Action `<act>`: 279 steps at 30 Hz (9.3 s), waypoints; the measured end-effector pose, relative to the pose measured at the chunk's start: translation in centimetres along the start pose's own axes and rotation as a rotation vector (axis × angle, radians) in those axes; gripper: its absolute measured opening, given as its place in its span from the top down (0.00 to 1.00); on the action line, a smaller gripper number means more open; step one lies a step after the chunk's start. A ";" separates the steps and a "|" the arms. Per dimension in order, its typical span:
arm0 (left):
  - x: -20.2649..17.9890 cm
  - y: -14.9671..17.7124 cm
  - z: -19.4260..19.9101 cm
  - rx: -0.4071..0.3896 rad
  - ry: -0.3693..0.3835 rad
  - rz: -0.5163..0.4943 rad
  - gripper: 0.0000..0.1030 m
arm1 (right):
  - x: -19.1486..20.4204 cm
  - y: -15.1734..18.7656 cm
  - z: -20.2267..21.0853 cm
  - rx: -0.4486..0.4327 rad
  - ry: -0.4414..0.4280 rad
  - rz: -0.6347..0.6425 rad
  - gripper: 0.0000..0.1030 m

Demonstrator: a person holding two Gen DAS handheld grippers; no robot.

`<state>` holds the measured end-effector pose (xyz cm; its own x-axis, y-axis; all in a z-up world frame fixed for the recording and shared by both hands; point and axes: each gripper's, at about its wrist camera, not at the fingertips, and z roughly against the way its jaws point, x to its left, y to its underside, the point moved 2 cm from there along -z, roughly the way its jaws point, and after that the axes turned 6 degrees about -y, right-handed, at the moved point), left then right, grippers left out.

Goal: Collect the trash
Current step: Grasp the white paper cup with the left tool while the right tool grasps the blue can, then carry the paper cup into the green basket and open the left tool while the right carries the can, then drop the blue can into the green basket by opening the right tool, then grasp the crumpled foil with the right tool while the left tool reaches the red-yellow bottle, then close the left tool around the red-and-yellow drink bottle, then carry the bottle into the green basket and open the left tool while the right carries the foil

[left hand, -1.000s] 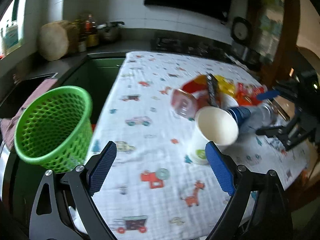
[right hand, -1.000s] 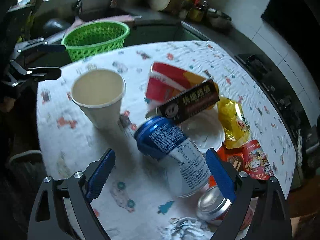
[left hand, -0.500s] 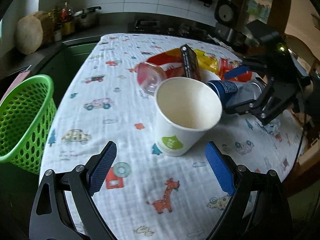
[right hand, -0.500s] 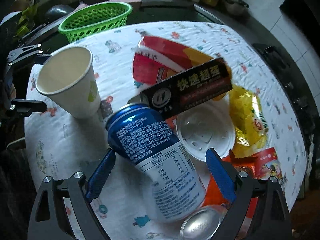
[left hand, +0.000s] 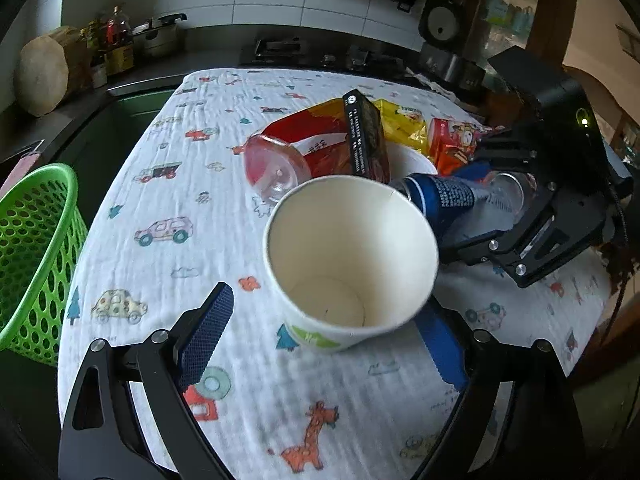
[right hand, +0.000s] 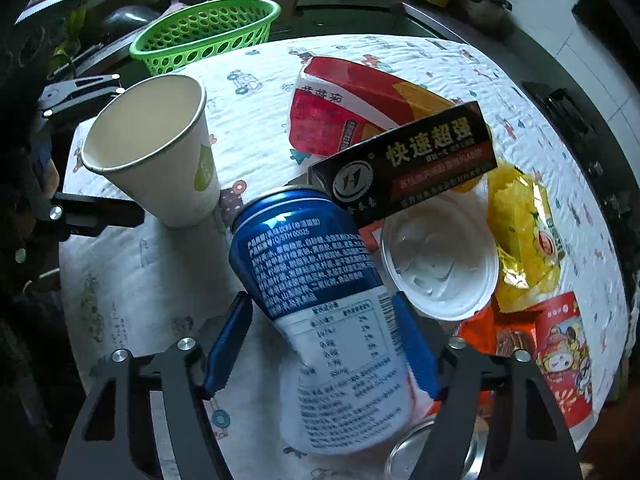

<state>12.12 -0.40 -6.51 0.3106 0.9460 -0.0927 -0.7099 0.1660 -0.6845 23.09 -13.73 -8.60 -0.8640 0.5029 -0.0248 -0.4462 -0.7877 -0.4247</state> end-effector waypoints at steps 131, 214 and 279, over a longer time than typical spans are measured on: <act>20.1 -0.3 8.8 -0.109 -0.341 0.354 0.23 | 3.8 -14.1 3.3 -0.347 -0.029 -0.383 0.30; -1.0 -12.4 -9.7 0.074 -0.051 -0.164 0.27 | -2.5 13.7 4.0 -0.142 -0.094 -0.590 0.54; 12.1 -8.2 3.7 -0.072 -0.229 0.069 0.37 | 2.7 -4.5 3.9 -0.274 -0.161 -0.343 0.63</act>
<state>19.35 10.74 0.69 0.1059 0.9942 0.0196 -0.6747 0.0863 -0.7330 21.89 -10.26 -3.23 -0.7122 0.6390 0.2906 -0.6532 -0.4517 -0.6076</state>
